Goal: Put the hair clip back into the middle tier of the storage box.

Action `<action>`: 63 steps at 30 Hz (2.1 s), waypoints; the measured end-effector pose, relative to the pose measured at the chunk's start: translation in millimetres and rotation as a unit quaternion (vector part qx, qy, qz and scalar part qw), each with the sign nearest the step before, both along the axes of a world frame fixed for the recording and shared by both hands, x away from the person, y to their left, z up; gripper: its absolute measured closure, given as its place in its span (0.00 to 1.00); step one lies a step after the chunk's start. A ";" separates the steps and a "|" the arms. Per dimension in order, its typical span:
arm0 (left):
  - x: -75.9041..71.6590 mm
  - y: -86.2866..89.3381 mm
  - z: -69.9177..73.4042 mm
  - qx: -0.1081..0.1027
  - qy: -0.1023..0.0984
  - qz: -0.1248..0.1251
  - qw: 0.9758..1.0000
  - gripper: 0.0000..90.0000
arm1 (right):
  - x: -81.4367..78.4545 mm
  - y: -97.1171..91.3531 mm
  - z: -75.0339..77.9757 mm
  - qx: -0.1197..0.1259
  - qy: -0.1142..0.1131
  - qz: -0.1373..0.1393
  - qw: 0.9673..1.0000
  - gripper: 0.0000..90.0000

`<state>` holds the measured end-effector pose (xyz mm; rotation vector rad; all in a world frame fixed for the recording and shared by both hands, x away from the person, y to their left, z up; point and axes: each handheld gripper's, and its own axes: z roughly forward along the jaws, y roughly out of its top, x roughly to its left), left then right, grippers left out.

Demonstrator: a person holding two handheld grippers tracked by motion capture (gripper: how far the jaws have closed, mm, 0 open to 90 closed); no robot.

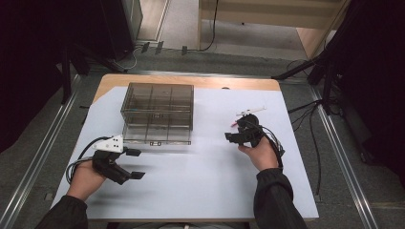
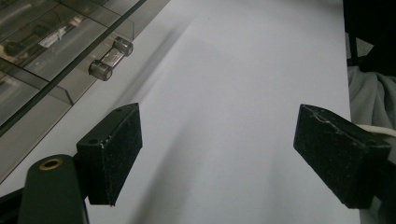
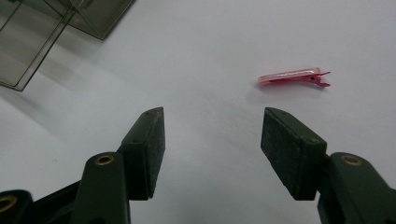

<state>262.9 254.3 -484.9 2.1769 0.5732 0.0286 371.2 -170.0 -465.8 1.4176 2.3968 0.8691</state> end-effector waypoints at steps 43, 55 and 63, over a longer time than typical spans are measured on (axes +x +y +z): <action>-9.6 1.9 -2.4 -0.012 0.011 -0.022 1.000 0.20 | 55.6 -1.8 -10.6 -0.034 0.074 -0.074 0.994 0.45; -13.6 5.5 -4.6 0.007 0.009 -0.018 1.000 0.20 | 67.9 2.8 -14.5 -0.034 0.102 -0.108 0.988 0.46; -17.3 9.3 -4.4 0.005 0.006 -0.013 1.000 0.20 | 79.3 7.7 -18.3 -0.027 0.123 -0.125 0.984 0.46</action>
